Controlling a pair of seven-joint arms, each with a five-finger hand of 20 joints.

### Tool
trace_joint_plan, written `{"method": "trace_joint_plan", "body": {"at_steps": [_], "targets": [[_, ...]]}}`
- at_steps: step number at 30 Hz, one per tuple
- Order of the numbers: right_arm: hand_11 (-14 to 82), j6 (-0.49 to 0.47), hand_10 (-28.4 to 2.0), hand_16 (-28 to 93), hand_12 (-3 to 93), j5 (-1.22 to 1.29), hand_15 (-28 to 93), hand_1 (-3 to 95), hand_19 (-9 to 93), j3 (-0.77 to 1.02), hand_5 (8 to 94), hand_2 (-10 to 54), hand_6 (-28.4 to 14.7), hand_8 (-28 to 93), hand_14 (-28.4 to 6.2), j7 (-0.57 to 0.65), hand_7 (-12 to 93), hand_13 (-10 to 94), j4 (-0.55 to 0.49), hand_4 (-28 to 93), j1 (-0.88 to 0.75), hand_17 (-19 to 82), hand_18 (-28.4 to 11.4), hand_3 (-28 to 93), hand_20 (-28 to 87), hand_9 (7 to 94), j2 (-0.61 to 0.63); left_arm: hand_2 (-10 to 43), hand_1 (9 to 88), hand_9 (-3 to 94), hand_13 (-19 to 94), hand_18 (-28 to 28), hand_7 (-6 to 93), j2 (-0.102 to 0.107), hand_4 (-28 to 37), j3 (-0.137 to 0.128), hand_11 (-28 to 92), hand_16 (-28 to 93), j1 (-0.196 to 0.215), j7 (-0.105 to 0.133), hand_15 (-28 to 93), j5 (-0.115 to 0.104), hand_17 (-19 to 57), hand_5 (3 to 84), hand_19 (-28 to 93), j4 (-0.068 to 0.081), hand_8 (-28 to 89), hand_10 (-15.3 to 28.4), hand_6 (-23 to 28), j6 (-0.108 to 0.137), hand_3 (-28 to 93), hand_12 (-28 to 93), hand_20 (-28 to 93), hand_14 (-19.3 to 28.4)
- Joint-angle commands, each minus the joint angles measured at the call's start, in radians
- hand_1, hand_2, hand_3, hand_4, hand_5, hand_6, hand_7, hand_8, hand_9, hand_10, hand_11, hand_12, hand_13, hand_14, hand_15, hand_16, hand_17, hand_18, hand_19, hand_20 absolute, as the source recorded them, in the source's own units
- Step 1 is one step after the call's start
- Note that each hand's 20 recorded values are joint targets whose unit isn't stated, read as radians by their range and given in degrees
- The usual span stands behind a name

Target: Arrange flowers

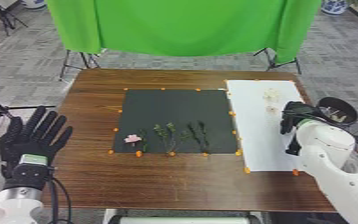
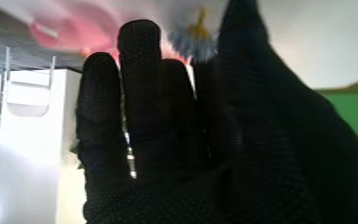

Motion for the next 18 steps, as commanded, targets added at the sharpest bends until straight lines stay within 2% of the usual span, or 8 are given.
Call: {"method": "trace_joint_plan", "body": {"at_steps": [1, 4, 5, 6, 8, 11, 18], "targets": [[12.4, -0.001, -9.7, 35, 12.2, 0.017, 41, 60.3, 73, -0.008, 59.6, -9.5, 1.0, -14, -6.3, 0.013, 19, 67, 0.032, -28, -0.018, 29, -21.3, 66, 28, 62.1, -0.012, 11.2, 28.7, 31.2, 21, 14.9, 14.3, -0.014, -28.3, 0.012, 19, -7, 0.001, -0.01, 36, -0.001, -9.3, 37.2, 37, -0.002, -9, 16.2, 9.6, -0.001, 71, 11, 8, 15.9], [14.4, 0.015, -9.7, 36, 14.3, 0.005, 40, 60.4, 72, 0.001, 62.0, -9.5, 1.1, -14, -5.9, 0.009, 20, 68, 0.029, -28, -0.048, 29, -21.1, 66, 29, 66.2, -0.01, 12.1, 28.0, 31.3, 21, 14.9, 14.3, -0.014, -28.3, 0.019, 20, -7, -0.009, -0.015, 36, 0.001, -9.3, 37.3, 37, 0.003, -9, 16.2, 9.6, -0.001, 71, 11, 8, 16.0], [12.6, 0.025, -9.3, 37, 20.2, 0.004, 39, 60.8, 72, -0.005, 64.3, -9.5, 1.0, -9, -5.6, 0.01, 22, 68, 0.033, -28, -0.047, 29, -20.8, 66, 29, 70.1, -0.009, 12.3, 27.9, 31.3, 21, 14.9, 14.3, -0.009, -28.3, 0.016, 19, -7, 0.006, -0.003, 36, 0.0, -9.3, 37.3, 37, -0.003, -9, 16.2, 9.6, -0.007, 71, 11, 8, 16.0], [9.3, 0.031, -8.7, 37, 26.2, 0.004, 38, 61.3, 72, -0.003, 65.8, -9.5, 0.9, -6, -5.5, 0.005, 24, 69, 0.035, -28, -0.05, 30, -20.6, 65, 29, 74.2, -0.011, 12.4, 27.8, 31.3, 21, 14.9, 14.3, -0.016, -28.3, 0.016, 19, -7, -0.007, -0.012, 36, 0.001, -9.3, 37.3, 37, 0.002, -9, 16.2, 9.6, -0.001, 71, 11, 8, 16.0], [7.3, 0.069, -7.8, 38, 34.0, -0.001, 38, 62.1, 72, -0.003, 69.1, -9.5, 1.2, -2, -4.9, -0.005, 29, 70, 0.031, -28, -0.061, 30, -20.3, 65, 29, 80.5, -0.008, 12.5, 27.7, 31.3, 21, 14.9, 14.2, -0.018, -28.3, 0.018, 19, -7, -0.004, -0.008, 36, -0.002, -9.3, 37.4, 37, 0.002, -9, 16.2, 9.6, -0.003, 71, 11, 8, 16.0], [7.5, 0.144, -7.7, 39, 35.6, -0.027, 38, 62.1, 72, -0.003, 70.3, -9.5, 1.4, -1, -4.6, -0.016, 31, 71, 0.012, -28, -0.085, 31, -20.3, 66, 30, 82.1, 0.002, 12.6, 27.7, 31.3, 21, 14.9, 14.2, -0.018, -28.3, 0.014, 19, -7, 0.004, -0.014, 36, -0.006, -9.2, 37.4, 37, 0.0, -9, 16.2, 9.6, -0.004, 71, 11, 8, 16.0], [7.7, 0.203, -7.7, 40, 37.2, -0.035, 38, 62.1, 73, 0.025, 71.5, -9.5, 1.8, -1, -4.6, -0.005, 33, 73, -0.074, -28, -0.124, 32, -20.4, 66, 30, 83.6, 0.016, 12.9, 27.5, 31.4, 21, 14.9, 14.2, -0.016, -28.3, 0.009, 19, -7, 0.0, -0.026, 36, 0.002, -9.3, 37.5, 37, 0.005, -9, 16.2, 9.6, -0.009, 71, 11, 8, 16.1]]}}
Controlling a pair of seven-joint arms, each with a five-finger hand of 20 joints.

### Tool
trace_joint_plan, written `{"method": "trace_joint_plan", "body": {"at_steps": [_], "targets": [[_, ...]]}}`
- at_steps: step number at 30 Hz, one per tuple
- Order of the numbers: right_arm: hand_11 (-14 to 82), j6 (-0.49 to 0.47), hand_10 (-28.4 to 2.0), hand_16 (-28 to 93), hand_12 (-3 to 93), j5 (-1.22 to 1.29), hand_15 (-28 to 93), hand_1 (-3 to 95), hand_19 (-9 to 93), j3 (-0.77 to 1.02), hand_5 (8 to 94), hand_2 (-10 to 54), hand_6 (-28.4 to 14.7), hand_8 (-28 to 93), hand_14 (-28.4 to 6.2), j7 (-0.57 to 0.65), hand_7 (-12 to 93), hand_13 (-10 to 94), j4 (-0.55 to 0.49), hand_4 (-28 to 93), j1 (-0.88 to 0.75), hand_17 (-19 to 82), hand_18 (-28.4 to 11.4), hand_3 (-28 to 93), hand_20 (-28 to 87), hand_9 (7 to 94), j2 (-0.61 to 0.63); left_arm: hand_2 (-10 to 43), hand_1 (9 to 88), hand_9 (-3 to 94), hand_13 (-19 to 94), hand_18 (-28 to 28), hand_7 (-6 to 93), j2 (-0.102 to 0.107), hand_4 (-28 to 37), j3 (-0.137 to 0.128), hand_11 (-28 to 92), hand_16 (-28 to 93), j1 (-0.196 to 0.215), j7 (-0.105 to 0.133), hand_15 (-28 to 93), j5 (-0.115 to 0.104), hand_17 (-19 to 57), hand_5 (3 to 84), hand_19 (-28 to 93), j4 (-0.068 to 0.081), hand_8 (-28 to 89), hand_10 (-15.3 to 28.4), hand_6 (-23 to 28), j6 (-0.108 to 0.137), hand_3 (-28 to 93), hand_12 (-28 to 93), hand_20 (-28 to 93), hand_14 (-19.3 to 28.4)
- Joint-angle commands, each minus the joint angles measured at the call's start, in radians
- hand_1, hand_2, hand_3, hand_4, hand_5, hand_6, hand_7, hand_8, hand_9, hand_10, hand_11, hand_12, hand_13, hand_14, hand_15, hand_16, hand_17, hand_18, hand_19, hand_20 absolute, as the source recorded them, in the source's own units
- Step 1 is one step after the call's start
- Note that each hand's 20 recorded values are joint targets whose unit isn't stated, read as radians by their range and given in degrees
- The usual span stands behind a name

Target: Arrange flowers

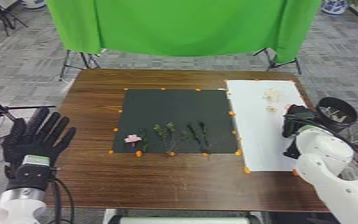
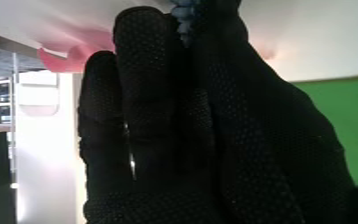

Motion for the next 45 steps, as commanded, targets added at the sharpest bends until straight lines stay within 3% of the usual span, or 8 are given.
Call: {"method": "trace_joint_plan", "body": {"at_steps": [1, 7, 16, 24, 26, 30, 38, 45], "targets": [[7.7, 0.032, -7.7, 40, 37.3, -0.026, 38, 62.1, 73, 0.025, 71.5, -9.5, 1.8, -1, -4.7, 0.007, 33, 73, -0.101, -28, -0.069, 32, -20.4, 67, 30, 83.7, 0.011, 12.9, 27.5, 31.4, 21, 14.9, 14.2, -0.007, -28.3, -0.008, 19, -7, 0.011, -0.018, 36, 0.003, -9.3, 37.5, 37, 0.004, -9, 16.2, 9.6, -0.01, 71, 11, 8, 16.1], [7.5, 0.053, -7.9, 40, 37.5, -0.042, 37, 62.0, 74, 0.017, 71.6, -9.5, 1.5, -1, -4.6, -0.022, 32, 73, -0.175, -28, -0.052, 32, -20.6, 67, 31, 83.8, 0.0, 13.0, 27.5, 31.4, 21, 14.9, 14.3, -0.008, -28.3, -0.008, 19, -7, 0.029, 0.001, 36, -0.003, -9.2, 37.5, 37, -0.003, -9, 16.2, 9.6, -0.012, 71, 11, 8, 16.0], [6.6, 0.062, -7.9, 41, 36.7, -0.031, 37, 61.6, 73, -0.132, 71.4, -9.5, 1.0, -1, -4.7, -0.099, 30, 72, -0.189, -28, 0.169, 31, -20.6, 67, 31, 82.9, -0.142, 13.0, 27.5, 31.4, 21, 14.9, 14.2, -0.007, -28.3, -0.003, 19, -7, 0.019, -0.012, 36, -0.008, -9.2, 37.5, 37, 0.003, -9, 16.3, 9.6, -0.008, 71, 11, 8, 16.0], [6.5, 0.015, -7.8, 40, 36.4, 0.061, 38, 61.4, 73, -0.328, 70.6, -9.5, 1.2, -1, -4.5, -0.211, 30, 72, -0.082, -28, 0.379, 31, -20.3, 67, 31, 82.1, -0.38, 12.9, 27.4, 31.4, 21, 14.9, 14.1, -0.002, -28.3, 0.02, 19, -7, -0.024, -0.042, 36, 0.0, -9.2, 37.5, 37, 0.016, -9, 16.2, 9.6, -0.008, 71, 11, 8, 16.0], [6.5, 0.001, -7.8, 40, 36.3, 0.049, 38, 61.4, 73, -0.371, 70.4, -9.5, 1.2, -1, -4.6, -0.233, 30, 71, -0.035, -28, 0.41, 31, -20.3, 67, 31, 81.9, -0.436, 12.9, 27.3, 31.4, 21, 14.9, 14.1, -0.001, -28.3, 0.029, 19, -7, -0.033, -0.042, 36, -0.012, -9.2, 37.5, 37, 0.019, -9, 16.1, 9.6, -0.014, 71, 11, 8, 16.0], [6.5, -0.081, -7.8, 40, 36.1, -0.001, 38, 61.4, 73, -0.436, 70.2, -9.5, 1.2, -1, -4.6, -0.31, 30, 71, 0.062, -28, 0.455, 31, -20.2, 67, 31, 81.8, -0.526, 12.9, 27.4, 31.3, 21, 15.0, 14.1, 0.006, -28.3, 0.048, 19, -7, -0.047, -0.043, 36, -0.009, -9.3, 37.5, 37, 0.021, -9, 16.1, 9.6, -0.005, 71, 11, 8, 15.9], [5.9, -0.176, -7.9, 40, 35.0, -0.107, 38, 61.1, 73, -0.538, 69.2, -9.5, 1.1, -2, -4.6, -0.363, 30, 71, 0.246, -28, 0.505, 31, -20.2, 67, 31, 80.5, -0.632, 12.9, 27.3, 31.3, 21, 15.0, 14.2, 0.023, -28.3, 0.068, 19, -7, -0.071, -0.038, 36, -0.007, -9.3, 37.5, 38, 0.025, -9, 16.1, 9.6, 0.005, 71, 11, 8, 15.9], [5.8, -0.175, -7.9, 40, 34.2, -0.15, 38, 61.0, 73, -0.571, 68.6, -9.5, 1.2, -3, -4.6, -0.35, 30, 71, 0.329, -28, 0.525, 31, -20.3, 67, 31, 79.9, -0.672, 12.8, 27.3, 31.3, 21, 15.0, 14.2, 0.032, -28.3, 0.076, 19, -7, -0.083, -0.044, 36, -0.006, -9.3, 37.4, 37, 0.026, -9, 15.9, 9.6, 0.013, 71, 11, 8, 15.8]]}}
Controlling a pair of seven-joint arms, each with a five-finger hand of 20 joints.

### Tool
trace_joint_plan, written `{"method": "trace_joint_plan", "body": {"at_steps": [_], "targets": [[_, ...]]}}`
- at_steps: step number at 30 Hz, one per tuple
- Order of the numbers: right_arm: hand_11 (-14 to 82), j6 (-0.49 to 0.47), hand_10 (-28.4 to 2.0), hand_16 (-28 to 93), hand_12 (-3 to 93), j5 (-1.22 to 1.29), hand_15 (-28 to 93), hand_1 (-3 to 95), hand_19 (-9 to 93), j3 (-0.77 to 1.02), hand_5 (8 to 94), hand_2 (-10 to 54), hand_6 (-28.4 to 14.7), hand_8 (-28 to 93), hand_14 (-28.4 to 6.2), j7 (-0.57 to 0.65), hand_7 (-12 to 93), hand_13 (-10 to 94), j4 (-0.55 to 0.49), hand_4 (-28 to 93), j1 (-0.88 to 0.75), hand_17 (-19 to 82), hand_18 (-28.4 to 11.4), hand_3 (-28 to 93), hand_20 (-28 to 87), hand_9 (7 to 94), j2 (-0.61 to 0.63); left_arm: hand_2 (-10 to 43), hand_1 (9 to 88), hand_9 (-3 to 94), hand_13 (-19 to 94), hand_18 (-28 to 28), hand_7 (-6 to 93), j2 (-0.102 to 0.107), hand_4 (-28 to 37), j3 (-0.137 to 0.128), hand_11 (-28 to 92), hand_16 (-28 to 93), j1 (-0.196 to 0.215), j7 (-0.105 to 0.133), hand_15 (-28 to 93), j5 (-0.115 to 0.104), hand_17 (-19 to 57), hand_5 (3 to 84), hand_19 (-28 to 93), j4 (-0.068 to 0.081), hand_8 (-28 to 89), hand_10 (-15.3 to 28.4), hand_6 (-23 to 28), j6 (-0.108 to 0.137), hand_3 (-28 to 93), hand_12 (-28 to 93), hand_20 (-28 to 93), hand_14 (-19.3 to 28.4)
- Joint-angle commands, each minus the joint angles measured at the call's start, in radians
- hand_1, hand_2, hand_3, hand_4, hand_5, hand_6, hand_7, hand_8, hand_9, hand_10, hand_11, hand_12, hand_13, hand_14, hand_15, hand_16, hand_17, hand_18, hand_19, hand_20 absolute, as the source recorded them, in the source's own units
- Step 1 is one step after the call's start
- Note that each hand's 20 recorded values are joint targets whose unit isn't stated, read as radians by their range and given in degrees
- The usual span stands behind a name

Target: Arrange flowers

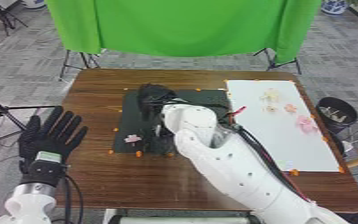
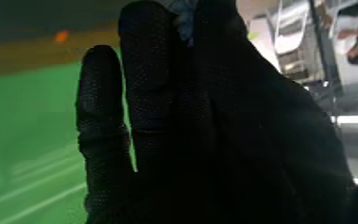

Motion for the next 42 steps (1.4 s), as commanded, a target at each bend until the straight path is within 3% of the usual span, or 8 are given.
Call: {"method": "trace_joint_plan", "body": {"at_steps": [1, 8, 17, 22, 25, 27, 30, 42], "targets": [[5.7, -0.016, -7.9, 40, 34.1, -0.05, 38, 60.8, 73, -0.035, 68.3, -9.5, 1.2, -3, -4.6, 0.008, 29, 71, 0.069, -28, 0.013, 31, -20.3, 67, 31, 79.7, -0.051, 12.8, 27.3, 31.3, 21, 15.0, 14.2, 0.01, -28.3, 0.006, 19, -7, -0.012, -0.017, 36, -0.001, -9.3, 37.4, 37, 0.004, -9, 16.0, 9.6, 0.009, 71, 11, 8, 15.8], [5.5, -0.008, -7.3, 39, 33.1, -0.063, 38, 60.7, 73, -0.045, 66.7, -9.5, 1.2, -4, -4.5, 0.029, 28, 71, 0.087, -28, 0.015, 31, -20.2, 67, 31, 78.0, -0.052, 12.7, 27.1, 31.2, 21, 14.9, 14.1, 0.009, -28.3, 0.014, 19, -7, -0.022, -0.024, 36, 0.0, -9.2, 37.4, 37, 0.009, -9, 16.1, 9.6, 0.007, 71, 11, 8, 15.8], [17.0, 0.025, -10.2, 39, 19.1, -0.055, 38, 60.4, 73, -0.052, 62.7, -9.5, 0.9, -15, -4.4, 0.053, 24, 70, 0.086, -28, 0.01, 31, -20.5, 67, 30, 68.3, -0.045, 12.7, 26.7, 31.1, 21, 14.9, 14.0, 0.006, -28.3, 0.016, 19, -7, -0.034, -0.043, 36, -0.001, -9.2, 37.4, 37, 0.017, -9, 16.2, 9.7, 0.01, 71, 11, 8, 15.8], [16.3, 0.022, -10.8, 38, 16.8, -0.043, 39, 59.9, 74, -0.052, 61.5, -9.5, 0.3, -15, -4.7, 0.065, 24, 69, 0.081, -28, 0.006, 31, -20.6, 67, 30, 65.5, -0.042, 12.6, 26.7, 31.1, 21, 15.0, 14.0, 0.003, -28.3, 0.016, 19, -7, -0.036, -0.048, 36, -0.004, -9.2, 37.4, 37, 0.018, -9, 16.1, 9.6, 0.013, 71, 11, 8, 15.8], [15.3, 0.014, -11.2, 38, 16.1, -0.044, 39, 59.3, 73, -0.05, 60.7, -9.5, 0.0, -15, -4.8, 0.066, 23, 69, 0.077, -28, 0.003, 31, -20.6, 67, 30, 64.4, -0.044, 12.5, 26.7, 31.2, 21, 15.0, 14.2, 0.004, -28.3, 0.021, 19, -7, -0.039, -0.026, 36, -0.043, -9.2, 37.4, 37, 0.008, -9, 16.2, 9.8, 0.053, 72, 11, 8, 15.9], [14.2, 0.018, -11.9, 38, 15.5, -0.038, 39, 59.0, 73, -0.053, 60.3, -9.5, -0.1, -15, -4.8, 0.072, 23, 69, 0.072, -28, 0.004, 31, -20.6, 67, 30, 62.8, -0.042, 12.2, 26.9, 31.3, 21, 15.0, 14.4, 0.006, -28.3, 0.019, 20, -7, -0.036, -0.02, 36, -0.055, -9.2, 37.8, 37, 0.007, -9, 16.3, 9.9, 0.047, 72, 12, 8, 15.9], [13.4, 0.018, -12.0, 37, 15.1, -0.037, 39, 58.4, 73, -0.052, 59.6, -9.5, -0.5, -15, -4.8, 0.071, 23, 69, 0.069, -28, 0.005, 31, -20.7, 67, 30, 61.9, -0.04, 11.7, 27.2, 31.4, 21, 15.0, 14.4, 0.009, -28.3, 0.019, 20, -7, -0.036, -0.021, 36, -0.043, -9.1, 37.8, 37, 0.009, -9, 16.5, 9.9, 0.042, 72, 11, 8, 15.9], [12.6, 0.045, -12.9, 33, 15.0, 0.03, 43, 50.8, 74, -0.015, 58.3, -9.5, -1.6, -14, -6.9, 0.093, 21, 67, 0.007, -28, -0.001, 31, -20.7, 73, 28, 59.7, -0.025, 10.9, 27.9, 31.4, 21, 15.0, 14.7, 0.003, -28.3, 0.013, 20, -7, -0.024, -0.009, 37, -0.044, -9.1, 37.6, 38, 0.007, -9, 16.5, 9.9, 0.029, 72, 11, 8, 16.0]]}}
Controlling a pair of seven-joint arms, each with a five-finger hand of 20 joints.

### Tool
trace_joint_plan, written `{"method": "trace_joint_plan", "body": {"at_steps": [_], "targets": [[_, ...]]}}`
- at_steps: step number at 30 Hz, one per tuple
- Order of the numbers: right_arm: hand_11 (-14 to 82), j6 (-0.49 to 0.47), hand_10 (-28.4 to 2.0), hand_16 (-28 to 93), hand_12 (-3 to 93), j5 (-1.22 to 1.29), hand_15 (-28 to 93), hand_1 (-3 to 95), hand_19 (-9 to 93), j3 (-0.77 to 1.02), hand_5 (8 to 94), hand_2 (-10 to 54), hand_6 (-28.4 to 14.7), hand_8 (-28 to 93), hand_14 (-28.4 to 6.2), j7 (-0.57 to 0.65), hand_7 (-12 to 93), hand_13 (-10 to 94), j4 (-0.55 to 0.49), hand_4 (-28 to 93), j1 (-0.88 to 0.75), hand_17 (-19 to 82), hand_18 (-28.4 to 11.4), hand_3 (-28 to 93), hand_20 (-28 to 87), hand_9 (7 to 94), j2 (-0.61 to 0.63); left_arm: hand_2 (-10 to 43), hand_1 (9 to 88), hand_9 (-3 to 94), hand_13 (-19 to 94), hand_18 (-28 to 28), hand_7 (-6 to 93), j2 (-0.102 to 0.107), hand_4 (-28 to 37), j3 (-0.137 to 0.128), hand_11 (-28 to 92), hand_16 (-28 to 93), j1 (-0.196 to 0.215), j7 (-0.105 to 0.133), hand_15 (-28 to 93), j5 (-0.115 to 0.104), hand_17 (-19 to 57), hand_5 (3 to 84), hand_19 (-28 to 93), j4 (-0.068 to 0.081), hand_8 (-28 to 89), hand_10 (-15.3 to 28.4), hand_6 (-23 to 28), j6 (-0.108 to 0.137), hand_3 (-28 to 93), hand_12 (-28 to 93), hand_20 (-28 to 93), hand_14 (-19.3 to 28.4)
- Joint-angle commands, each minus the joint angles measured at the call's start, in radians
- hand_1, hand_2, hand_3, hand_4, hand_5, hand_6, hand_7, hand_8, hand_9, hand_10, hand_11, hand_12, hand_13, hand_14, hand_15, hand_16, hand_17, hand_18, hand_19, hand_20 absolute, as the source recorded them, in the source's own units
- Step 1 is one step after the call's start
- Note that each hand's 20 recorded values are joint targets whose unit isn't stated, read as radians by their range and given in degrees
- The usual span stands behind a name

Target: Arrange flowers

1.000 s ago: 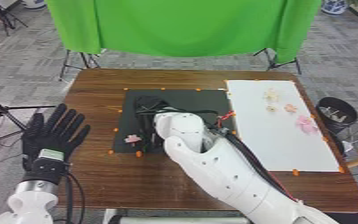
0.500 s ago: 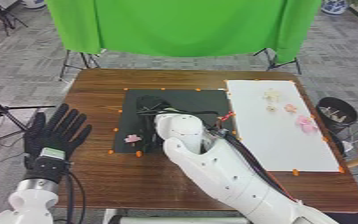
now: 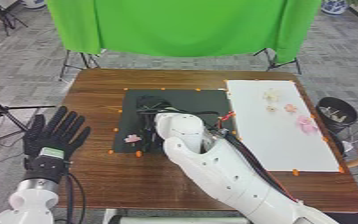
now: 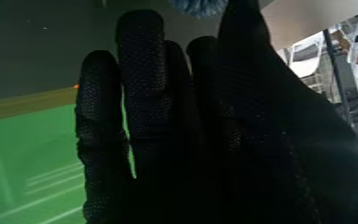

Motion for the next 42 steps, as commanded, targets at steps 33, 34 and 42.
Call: {"method": "trace_joint_plan", "body": {"at_steps": [33, 34, 42], "targets": [[7.6, -0.033, -16.5, 19, 13.8, 0.196, 56, 44.0, 75, 0.711, 45.1, -9.5, -6.4, -10, -13.3, 0.41, 13, 59, -0.418, -28, -0.481, 27, -23.3, 77, 28, 44.2, 0.654, 11.4, 27.0, 31.0, 21, 14.9, 13.5, -0.018, -28.3, -0.079, 18, -7, 0.077, 0.016, 34, 0.142, -9.1, 37.3, 37, -0.026, -9, 15.8, 9.7, -0.064, 71, 11, 8, 15.6], [7.6, -0.038, -16.6, 19, 13.7, 0.206, 58, 44.1, 75, 0.706, 45.0, -9.5, -6.5, -10, -13.2, 0.405, 13, 60, -0.403, -28, -0.47, 27, -23.3, 77, 28, 44.1, 0.654, 11.4, 27.0, 31.0, 21, 14.9, 13.5, -0.02, -28.3, -0.079, 18, -7, 0.077, 0.015, 34, 0.14, -9.1, 37.3, 37, -0.026, -9, 15.8, 9.8, -0.063, 71, 11, 8, 15.5], [7.9, -0.07, -16.5, 17, 12.6, 0.253, 65, 45.4, 76, 0.66, 42.9, -9.5, -7.1, -10, -13.3, 0.433, 12, 61, -0.278, -28, -0.386, 28, -23.3, 78, 27, 41.9, 0.636, 11.5, 27.0, 30.8, 21, 15.0, 13.5, -0.04, -28.3, -0.085, 18, -6, 0.086, 0.001, 34, 0.144, -9.3, 36.7, 37, -0.027, -9, 16.0, 9.6, -0.056, 71, 11, 8, 15.6]]}}
